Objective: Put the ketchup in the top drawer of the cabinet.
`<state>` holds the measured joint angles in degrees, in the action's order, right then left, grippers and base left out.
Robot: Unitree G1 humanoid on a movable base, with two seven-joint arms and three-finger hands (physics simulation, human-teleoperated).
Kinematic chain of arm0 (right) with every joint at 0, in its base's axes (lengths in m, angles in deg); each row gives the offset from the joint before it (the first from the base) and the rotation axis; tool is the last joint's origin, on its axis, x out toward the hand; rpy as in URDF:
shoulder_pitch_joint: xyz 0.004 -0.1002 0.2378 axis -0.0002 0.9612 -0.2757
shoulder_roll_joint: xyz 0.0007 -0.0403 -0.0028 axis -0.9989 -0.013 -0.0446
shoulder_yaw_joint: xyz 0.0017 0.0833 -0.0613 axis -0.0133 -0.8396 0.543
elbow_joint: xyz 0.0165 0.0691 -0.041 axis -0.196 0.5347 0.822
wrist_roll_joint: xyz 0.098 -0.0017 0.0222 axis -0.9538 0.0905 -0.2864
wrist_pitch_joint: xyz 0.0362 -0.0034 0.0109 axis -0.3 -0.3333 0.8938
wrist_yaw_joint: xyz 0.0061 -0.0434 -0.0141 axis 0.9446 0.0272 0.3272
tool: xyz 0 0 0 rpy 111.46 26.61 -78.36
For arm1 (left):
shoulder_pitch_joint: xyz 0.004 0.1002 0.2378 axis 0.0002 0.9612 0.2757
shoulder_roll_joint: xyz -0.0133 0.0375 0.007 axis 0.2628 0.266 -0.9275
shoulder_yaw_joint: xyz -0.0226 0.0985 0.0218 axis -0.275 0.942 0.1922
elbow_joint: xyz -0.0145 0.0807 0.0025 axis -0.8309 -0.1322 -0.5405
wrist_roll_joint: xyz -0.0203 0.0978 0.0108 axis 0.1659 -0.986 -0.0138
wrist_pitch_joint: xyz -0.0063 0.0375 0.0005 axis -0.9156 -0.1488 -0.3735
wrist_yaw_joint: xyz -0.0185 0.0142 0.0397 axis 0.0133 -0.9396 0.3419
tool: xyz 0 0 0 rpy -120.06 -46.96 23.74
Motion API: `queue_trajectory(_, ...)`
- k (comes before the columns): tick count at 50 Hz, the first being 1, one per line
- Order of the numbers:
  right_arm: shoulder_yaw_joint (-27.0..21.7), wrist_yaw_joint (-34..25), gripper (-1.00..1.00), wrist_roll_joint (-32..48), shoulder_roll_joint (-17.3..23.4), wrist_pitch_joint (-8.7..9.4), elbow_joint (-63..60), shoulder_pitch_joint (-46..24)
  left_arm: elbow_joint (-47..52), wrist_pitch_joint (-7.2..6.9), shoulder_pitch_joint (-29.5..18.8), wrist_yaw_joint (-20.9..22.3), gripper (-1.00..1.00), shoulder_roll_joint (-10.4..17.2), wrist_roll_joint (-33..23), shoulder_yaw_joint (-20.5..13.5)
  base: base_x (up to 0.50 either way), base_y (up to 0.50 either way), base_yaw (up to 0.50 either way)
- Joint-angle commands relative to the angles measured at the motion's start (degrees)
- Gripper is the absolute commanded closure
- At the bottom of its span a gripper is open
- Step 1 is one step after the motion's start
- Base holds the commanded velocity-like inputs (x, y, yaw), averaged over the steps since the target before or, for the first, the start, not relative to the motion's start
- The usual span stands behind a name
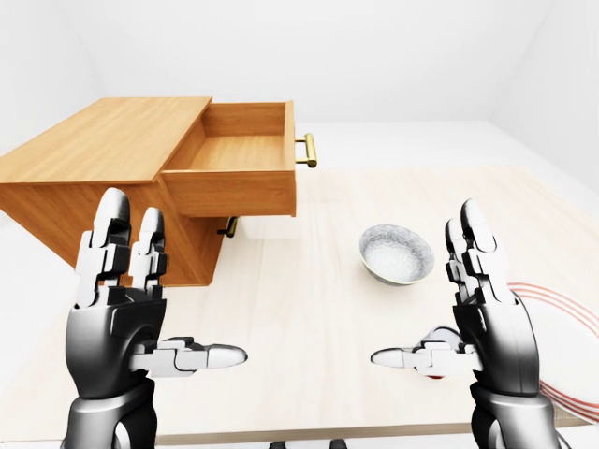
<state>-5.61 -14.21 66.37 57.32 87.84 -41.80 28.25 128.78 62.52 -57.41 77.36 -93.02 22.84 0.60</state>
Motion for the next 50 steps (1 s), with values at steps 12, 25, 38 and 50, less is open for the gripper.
queue_trajectory(12,-0.15,0.12,-1.00,0.16,-0.16,0.00,0.09,-0.08,0.03,0.00,-0.14,-0.01,-1.00,0.01,0.16,-0.32,0.13,0.50,0.00)
queue_trajectory(25,-0.42,0.03,-1.00,-0.14,-0.29,0.00,0.49,-0.31,-0.17,0.00,-0.25,-0.19,-1.00,0.04,0.05,-0.15,0.13,0.50,0.00)
queue_trajectory(38,-0.88,0.10,-1.00,-1.06,-0.52,0.00,0.53,-0.47,0.15,0.00,-0.32,-0.19,-1.00,0.09,0.32,-0.37,0.02,0.05,0.00)
queue_trajectory(50,0.04,0.29,-1.00,-1.85,-0.22,0.00,1.55,-0.21,-0.16,0.00,-0.33,-0.31,-1.00,0.12,0.01,-0.04,0.00,0.00,0.00)
